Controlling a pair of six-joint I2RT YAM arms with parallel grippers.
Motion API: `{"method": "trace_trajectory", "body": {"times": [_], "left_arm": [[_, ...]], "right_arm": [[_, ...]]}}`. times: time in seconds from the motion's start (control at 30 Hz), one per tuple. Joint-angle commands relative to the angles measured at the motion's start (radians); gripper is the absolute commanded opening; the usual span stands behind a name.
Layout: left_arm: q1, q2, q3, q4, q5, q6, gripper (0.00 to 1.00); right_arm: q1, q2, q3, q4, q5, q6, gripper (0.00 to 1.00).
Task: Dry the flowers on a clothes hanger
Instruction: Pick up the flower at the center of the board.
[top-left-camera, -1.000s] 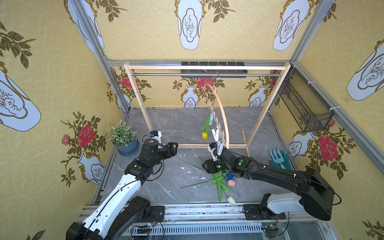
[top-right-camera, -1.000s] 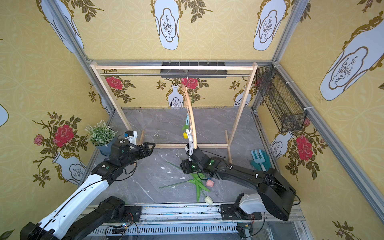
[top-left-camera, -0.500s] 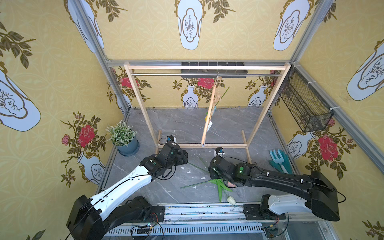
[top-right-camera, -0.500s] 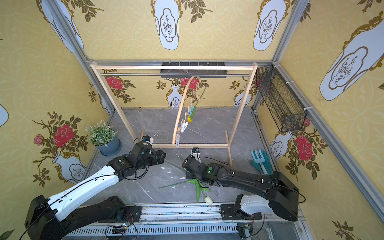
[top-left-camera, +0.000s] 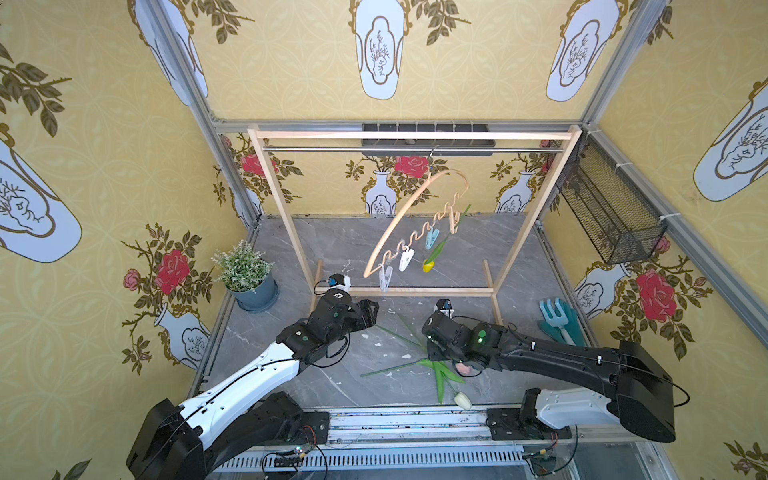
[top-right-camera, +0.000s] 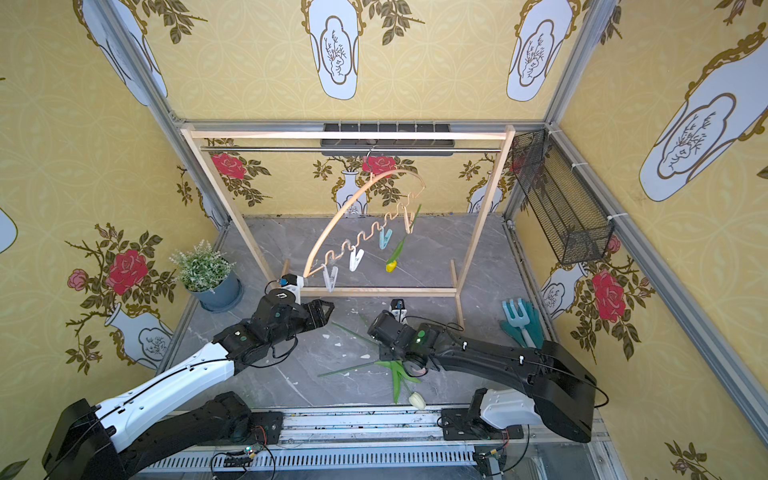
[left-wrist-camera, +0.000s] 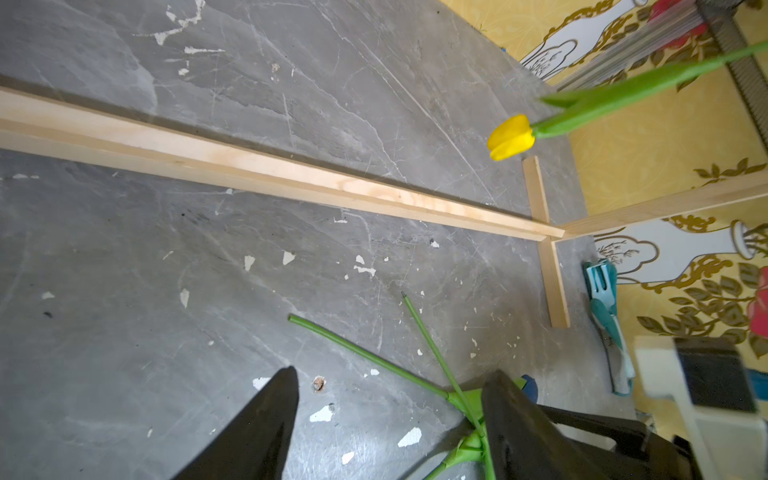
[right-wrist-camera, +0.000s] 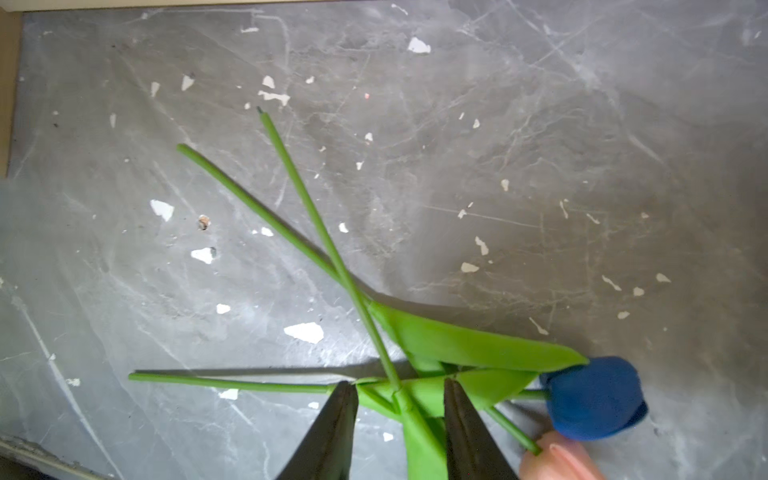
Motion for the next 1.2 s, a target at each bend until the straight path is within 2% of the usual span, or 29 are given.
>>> {"method": "trace_trajectory", "body": {"times": [0.0,0.1,0.3,0.53,0.8,0.83,0.87,1.03,1.17], "left_arm": [[0.007,-0.032,-0.034,0.111,0.028,-0.017,0.71],[0.011,-0.052,-0.045,0.102,0.024,-0.014,0.69],[0.011,-0.059,-0.092,0.145,0.078,-0.021,0.64],[0.01,-0.071,-0.139,0.176,0.103,-0.038,0.6],[0.011,-0.038,-0.141,0.24,0.149,-0.026,0.58],[0.01,-0.033,-0.14,0.255,0.161,-0.024,0.58],[0.01,-0.027,-0.137,0.267,0.171,-0.025,0.59],[0.009,-0.021,-0.138,0.329,0.217,-0.019,0.62],[0.009,-0.031,-0.15,0.422,0.292,-0.028,0.67]], "right_arm": [[-0.046,0.02,-0.016,0.12,-0.118,-0.112,0.39],[-0.055,0.083,0.001,0.149,-0.175,-0.171,0.39],[-0.059,0.162,0.013,0.186,-0.186,-0.195,0.37],[-0.058,0.247,0.055,0.185,-0.166,-0.202,0.21],[-0.054,0.199,0.09,0.159,-0.1,-0.234,0.09],[-0.054,0.195,0.095,0.159,-0.094,-0.242,0.01],[-0.054,0.192,0.099,0.16,-0.093,-0.248,0.0],[-0.048,0.149,0.093,0.211,-0.105,-0.272,0.0],[-0.044,0.081,0.063,0.338,-0.208,-0.29,0.0]]}}
